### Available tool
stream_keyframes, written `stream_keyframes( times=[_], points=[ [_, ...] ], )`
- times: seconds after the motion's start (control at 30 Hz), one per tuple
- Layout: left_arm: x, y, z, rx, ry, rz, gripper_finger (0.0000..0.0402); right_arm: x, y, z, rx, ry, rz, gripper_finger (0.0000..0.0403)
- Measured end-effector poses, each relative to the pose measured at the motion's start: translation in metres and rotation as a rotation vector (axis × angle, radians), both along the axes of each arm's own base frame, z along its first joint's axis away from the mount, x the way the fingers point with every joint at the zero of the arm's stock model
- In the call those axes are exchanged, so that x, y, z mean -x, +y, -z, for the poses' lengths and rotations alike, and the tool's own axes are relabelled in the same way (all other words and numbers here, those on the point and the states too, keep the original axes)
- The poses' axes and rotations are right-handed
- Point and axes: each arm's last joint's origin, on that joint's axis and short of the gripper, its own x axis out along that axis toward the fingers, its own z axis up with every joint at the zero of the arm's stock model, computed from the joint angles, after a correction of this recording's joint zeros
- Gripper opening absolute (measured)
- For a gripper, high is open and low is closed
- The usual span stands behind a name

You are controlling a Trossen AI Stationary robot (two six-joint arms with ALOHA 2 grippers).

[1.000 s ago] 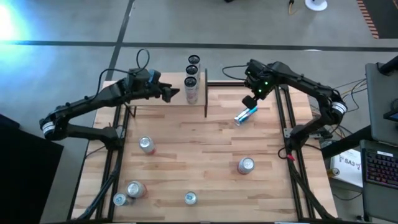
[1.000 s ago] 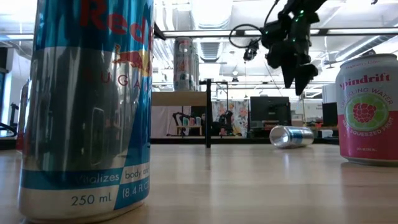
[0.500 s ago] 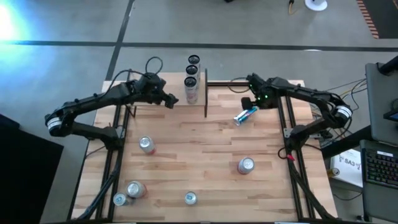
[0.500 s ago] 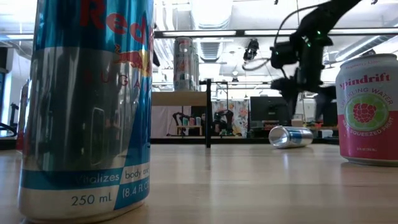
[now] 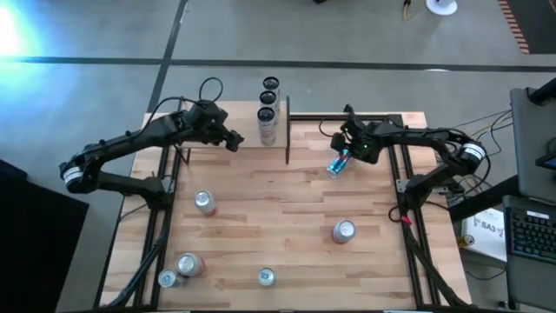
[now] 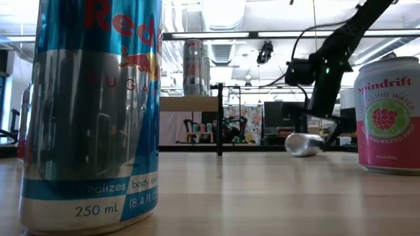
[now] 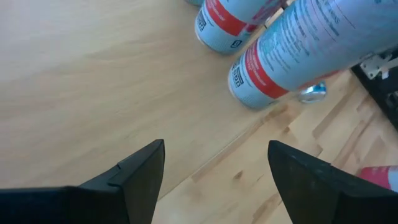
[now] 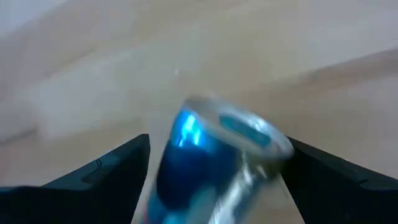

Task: Place canned beverage on shelf
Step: Put the top right blue soda can on the shelf

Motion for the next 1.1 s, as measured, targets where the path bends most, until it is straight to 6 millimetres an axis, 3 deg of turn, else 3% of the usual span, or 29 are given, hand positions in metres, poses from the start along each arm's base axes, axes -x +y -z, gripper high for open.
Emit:
stream_keyframes(
  times=[0.23,0.33,0.47,0.57,0.77,1.1],
  points=[
    [0.005,-0.003,0.005,0.032,0.069,0.008,0.0257,-0.006,-0.001,0.031,-0.024,0.067,-0.052,0.0327],
    [0.006,-0.004,0.006,0.044,0.086,0.006,0.0253,-0.009,0.005,0.034,-0.02,0.099,-0.106,0.0311],
    [0.007,-0.004,0.006,0.054,0.088,-0.001,0.0245,-0.014,0.014,0.027,0.018,0.098,-0.145,0.026],
    [0.007,-0.005,0.006,0.048,0.086,0.017,0.0242,-0.017,0.019,0.02,0.041,0.072,-0.161,0.0224],
    [0.007,-0.006,0.005,0.061,0.078,0.064,0.0242,-0.015,0.026,-0.001,0.08,-0.015,-0.209,0.0223],
    [0.022,-0.015,-0.018,-0.026,-0.037,0.09,0.0242,-0.017,0.049,-0.074,0.46,-0.28,-0.346,0.0235]
  ],
)
